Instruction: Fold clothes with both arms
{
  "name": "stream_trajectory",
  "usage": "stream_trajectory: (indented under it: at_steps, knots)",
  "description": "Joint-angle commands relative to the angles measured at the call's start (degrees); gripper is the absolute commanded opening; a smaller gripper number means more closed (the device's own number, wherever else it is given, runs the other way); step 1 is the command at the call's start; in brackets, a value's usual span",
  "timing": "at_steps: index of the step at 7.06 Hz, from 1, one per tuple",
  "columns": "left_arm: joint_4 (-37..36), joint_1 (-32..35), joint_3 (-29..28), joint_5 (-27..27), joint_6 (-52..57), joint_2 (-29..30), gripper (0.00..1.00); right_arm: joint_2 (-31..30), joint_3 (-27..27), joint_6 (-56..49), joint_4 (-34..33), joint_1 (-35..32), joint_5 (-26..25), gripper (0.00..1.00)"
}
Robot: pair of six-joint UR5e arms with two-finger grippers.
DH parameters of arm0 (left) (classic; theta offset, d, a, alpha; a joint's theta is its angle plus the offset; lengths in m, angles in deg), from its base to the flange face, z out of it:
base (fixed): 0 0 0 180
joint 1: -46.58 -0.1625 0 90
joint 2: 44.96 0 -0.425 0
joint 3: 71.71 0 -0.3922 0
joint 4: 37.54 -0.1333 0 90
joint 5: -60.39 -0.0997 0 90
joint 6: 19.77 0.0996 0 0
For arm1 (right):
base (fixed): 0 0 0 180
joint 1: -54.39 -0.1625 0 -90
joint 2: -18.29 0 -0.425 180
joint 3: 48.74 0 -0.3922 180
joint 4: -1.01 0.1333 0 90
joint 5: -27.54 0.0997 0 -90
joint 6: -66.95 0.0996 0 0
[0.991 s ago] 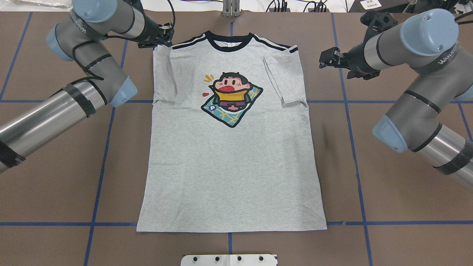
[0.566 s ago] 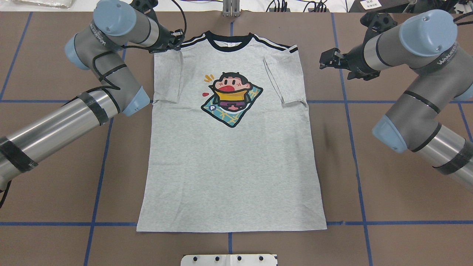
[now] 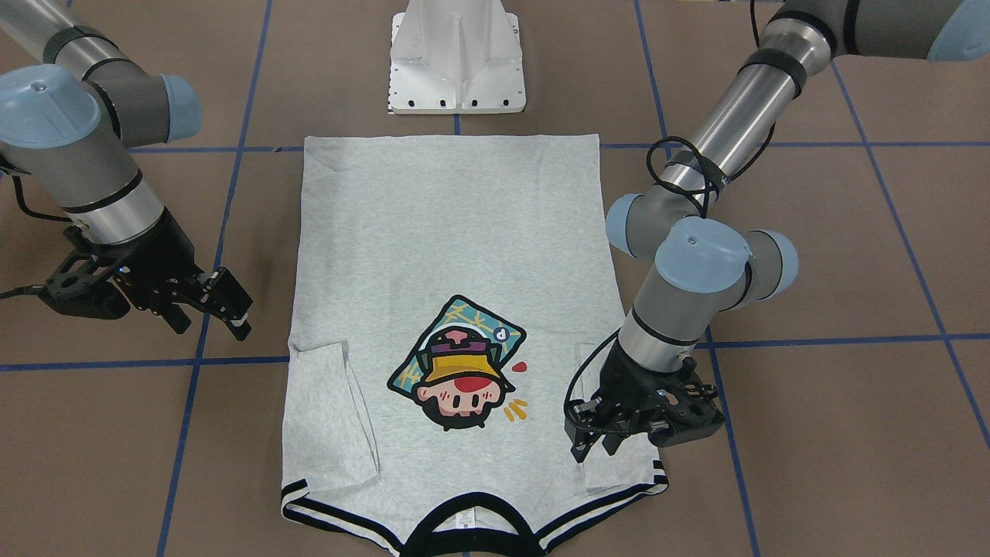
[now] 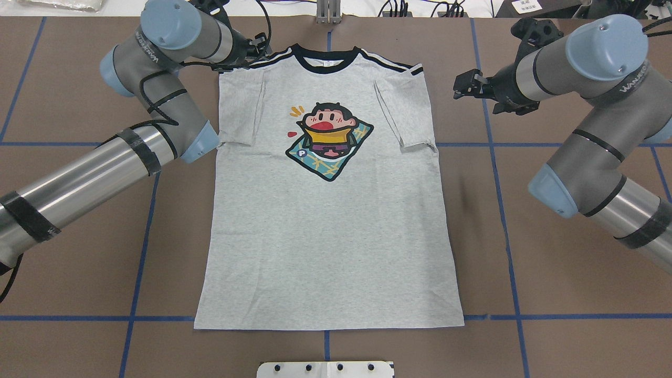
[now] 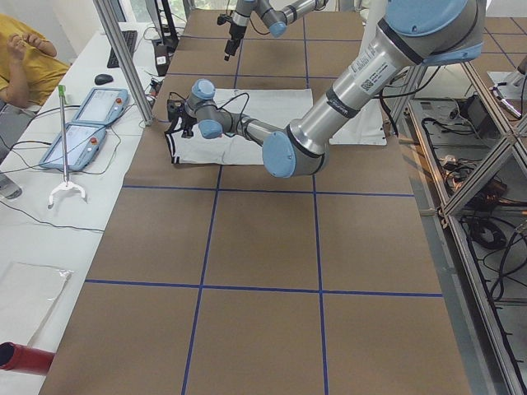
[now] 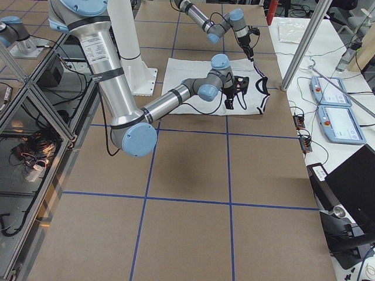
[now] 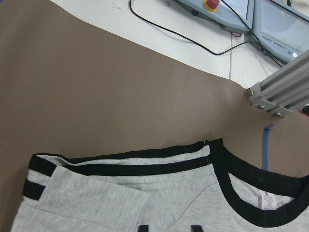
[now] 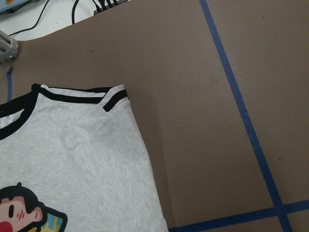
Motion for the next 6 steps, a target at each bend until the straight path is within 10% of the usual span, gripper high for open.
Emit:
stream_trajectory:
  at_steps: [1,6]
  knots:
    - [-1.0,0.2,8.4,5.7,-0.3,-4.4,0.87,-0.1,-1.6,3.8,-2.4,0.6,-0.4,1.00]
    - [-9.3,-0.3,39.1,12.3,-0.8,-24.5,0.86,-12.6,-27.1,26.1,-17.8,18.8,-9.8,1.00]
